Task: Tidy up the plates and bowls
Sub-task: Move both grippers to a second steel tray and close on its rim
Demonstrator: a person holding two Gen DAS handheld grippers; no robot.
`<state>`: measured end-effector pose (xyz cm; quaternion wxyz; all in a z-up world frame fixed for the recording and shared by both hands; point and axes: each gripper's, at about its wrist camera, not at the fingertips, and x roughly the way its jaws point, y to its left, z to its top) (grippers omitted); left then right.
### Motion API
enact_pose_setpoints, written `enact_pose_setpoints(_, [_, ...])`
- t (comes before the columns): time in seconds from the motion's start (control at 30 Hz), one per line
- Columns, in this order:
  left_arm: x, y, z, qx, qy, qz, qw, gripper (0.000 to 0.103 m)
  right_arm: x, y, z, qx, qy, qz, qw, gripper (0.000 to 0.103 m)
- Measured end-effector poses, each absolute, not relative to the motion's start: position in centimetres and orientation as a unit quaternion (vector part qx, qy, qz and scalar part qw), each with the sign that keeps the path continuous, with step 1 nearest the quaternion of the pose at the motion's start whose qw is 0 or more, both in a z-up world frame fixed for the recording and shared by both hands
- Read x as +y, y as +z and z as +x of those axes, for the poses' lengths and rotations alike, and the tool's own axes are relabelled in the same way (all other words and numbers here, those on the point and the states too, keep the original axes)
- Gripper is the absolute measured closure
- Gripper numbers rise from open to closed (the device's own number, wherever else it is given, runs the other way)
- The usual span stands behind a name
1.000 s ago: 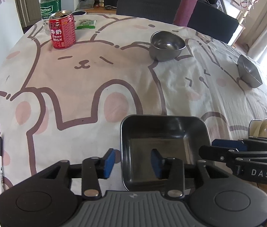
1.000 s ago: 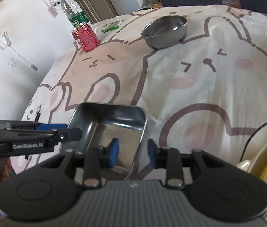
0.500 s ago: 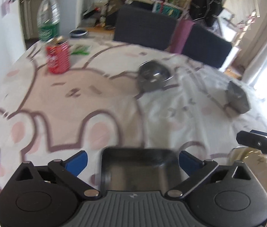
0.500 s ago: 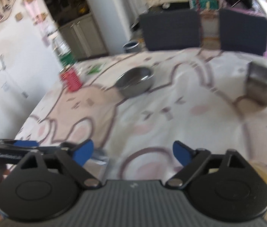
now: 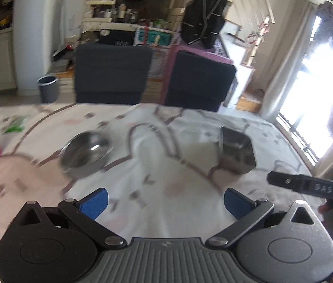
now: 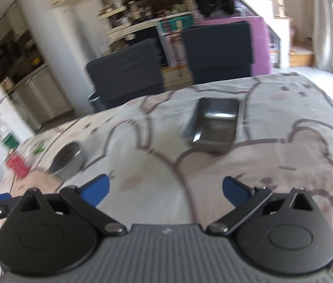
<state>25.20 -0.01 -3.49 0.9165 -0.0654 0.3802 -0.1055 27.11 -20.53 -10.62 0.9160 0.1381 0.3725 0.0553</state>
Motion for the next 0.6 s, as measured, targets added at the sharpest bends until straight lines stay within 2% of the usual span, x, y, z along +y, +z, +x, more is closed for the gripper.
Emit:
enact_pose_setpoints(0.5, [-9.5, -5.8, 39.2, 0.373, -0.142, -0.047, 0.916, 0.0, -28.0, -17.4, 34.6, 0.404, -0.061, 0.393, 0.824, 0.0])
enact_pose_setpoints(0.53, [-9.7, -5.8, 39.8, 0.371, -0.145, -0.045, 0.916, 0.0, -28.0, -17.9, 35.1, 0.404, -0.059, 0.412, 0.815, 0.001])
enact_pose_setpoints(0.6, [-10.2, -5.9, 41.0, 0.362, -0.146, -0.041, 0.92, 0.0, -27.9, -18.6, 35.7, 0.399, -0.056, 0.453, 0.795, 0.01])
